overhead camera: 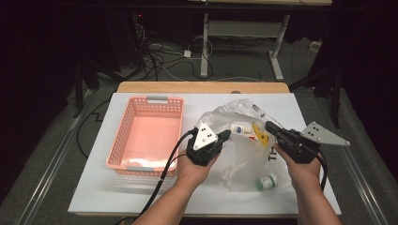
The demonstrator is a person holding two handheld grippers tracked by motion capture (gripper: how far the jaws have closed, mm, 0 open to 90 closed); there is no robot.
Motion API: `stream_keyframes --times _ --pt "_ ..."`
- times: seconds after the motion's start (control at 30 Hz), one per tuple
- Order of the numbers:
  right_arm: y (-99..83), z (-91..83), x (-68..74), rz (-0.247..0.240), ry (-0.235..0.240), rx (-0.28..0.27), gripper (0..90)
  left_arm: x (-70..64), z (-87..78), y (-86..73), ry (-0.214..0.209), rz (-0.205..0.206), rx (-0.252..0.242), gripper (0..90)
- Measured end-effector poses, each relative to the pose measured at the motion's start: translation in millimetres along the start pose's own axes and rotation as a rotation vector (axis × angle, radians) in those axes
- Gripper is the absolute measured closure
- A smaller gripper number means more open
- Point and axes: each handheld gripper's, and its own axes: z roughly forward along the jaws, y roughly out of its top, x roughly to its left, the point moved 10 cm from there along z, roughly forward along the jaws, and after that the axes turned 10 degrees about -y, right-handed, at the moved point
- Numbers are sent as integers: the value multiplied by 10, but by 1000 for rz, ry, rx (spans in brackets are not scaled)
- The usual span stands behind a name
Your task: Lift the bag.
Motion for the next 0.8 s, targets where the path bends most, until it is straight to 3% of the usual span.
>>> stream_keyframes --times 0.23,0.5,0.8 --pt "345 81 -109 6 -40 -61 900 45 -44 513 21 60 -72 887" --pt "654 154 -43 -4 -41 -118 900 68 -89 973 43 136 -119 888" --pt "1004 231 -55 -5 -51 -167 900 201 -105 1460 60 160 -163 887"
